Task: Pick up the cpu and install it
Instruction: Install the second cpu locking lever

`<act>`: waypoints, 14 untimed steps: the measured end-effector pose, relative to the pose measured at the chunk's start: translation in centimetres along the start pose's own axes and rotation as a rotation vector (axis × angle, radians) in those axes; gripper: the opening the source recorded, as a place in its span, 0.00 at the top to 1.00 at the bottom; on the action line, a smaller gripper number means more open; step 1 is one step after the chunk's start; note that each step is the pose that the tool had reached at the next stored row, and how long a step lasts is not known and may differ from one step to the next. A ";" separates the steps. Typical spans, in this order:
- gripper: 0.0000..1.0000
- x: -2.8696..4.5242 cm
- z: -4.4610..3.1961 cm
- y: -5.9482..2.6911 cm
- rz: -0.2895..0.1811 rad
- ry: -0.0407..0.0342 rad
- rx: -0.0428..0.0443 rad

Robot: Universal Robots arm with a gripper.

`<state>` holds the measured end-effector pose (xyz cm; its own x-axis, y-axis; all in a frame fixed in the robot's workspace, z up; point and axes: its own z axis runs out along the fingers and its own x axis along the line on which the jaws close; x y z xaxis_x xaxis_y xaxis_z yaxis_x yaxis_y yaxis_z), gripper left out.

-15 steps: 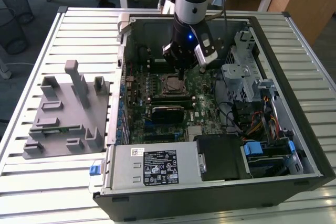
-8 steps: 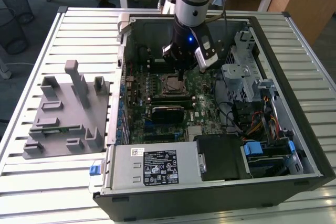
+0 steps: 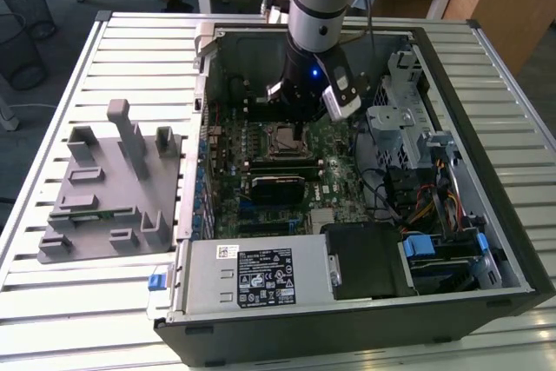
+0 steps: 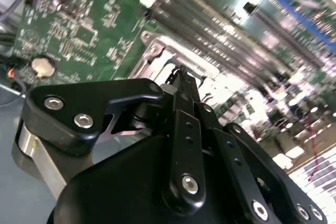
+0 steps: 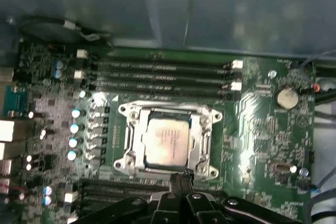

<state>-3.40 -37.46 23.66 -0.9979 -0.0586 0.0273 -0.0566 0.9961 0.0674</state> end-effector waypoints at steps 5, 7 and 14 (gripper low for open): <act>0.89 0.89 0.11 -0.82 -0.002 0.0002 0.0002; 0.89 1.21 0.19 -0.86 -0.003 0.0001 0.0001; 0.89 1.68 0.56 -1.12 -0.006 0.0012 0.0004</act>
<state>-5.03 -38.64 23.07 -0.9975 -0.0650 0.0280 -0.0630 0.9957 0.0672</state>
